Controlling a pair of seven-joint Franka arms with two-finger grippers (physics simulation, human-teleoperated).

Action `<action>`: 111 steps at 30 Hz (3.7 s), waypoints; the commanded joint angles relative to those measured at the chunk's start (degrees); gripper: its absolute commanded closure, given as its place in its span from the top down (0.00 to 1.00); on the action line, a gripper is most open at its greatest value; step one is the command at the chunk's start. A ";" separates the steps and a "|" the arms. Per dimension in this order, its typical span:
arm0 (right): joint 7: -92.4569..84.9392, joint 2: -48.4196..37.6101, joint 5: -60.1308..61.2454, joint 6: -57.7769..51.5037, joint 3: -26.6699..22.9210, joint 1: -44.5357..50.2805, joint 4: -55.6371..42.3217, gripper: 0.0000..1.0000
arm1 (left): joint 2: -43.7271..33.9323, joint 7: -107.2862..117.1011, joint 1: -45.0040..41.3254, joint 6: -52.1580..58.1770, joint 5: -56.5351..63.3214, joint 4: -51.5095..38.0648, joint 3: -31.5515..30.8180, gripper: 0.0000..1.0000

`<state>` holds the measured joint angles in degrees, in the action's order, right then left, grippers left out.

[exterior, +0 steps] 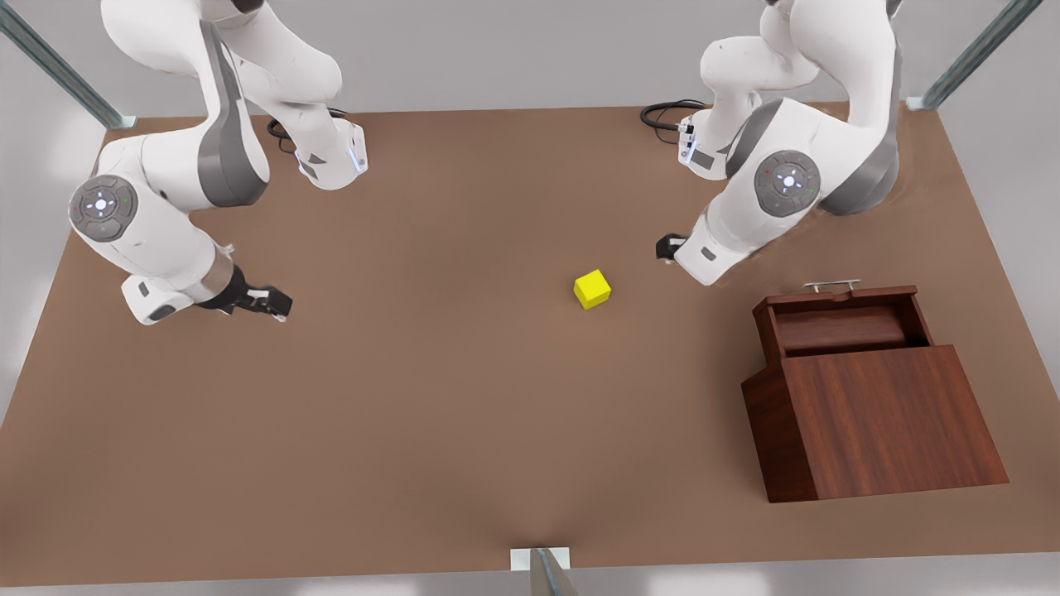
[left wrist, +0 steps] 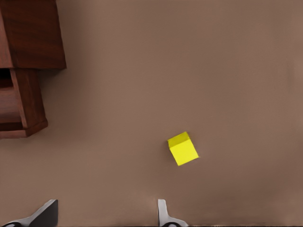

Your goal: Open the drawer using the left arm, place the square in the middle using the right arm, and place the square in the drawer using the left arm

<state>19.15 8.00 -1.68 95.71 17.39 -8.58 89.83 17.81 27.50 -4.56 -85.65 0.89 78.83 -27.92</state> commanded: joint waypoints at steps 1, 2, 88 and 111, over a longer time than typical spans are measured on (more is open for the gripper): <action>0.01 0.00 0.01 0.00 0.01 -0.03 0.00 1.00 | 1.34 0.18 -1.76 -1.36 0.25 -0.60 -0.03 1.00; 0.01 0.00 0.10 0.00 0.01 0.05 0.00 1.00 | 3.71 0.27 -6.77 -3.99 3.93 -0.61 -0.03 1.00; -5.79 1.67 4.41 0.09 -1.14 -0.39 -1.76 1.00 | -7.53 -27.42 -2.66 -30.55 9.92 35.61 8.85 0.73; -5.88 1.58 4.41 -0.17 -1.14 -0.47 -1.67 1.00 | -7.62 -28.03 21.87 -21.59 10.01 28.23 20.81 1.00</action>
<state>13.27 9.58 2.72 95.54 16.25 -9.06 88.16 10.13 -1.05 17.75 -102.96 11.46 103.57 -8.33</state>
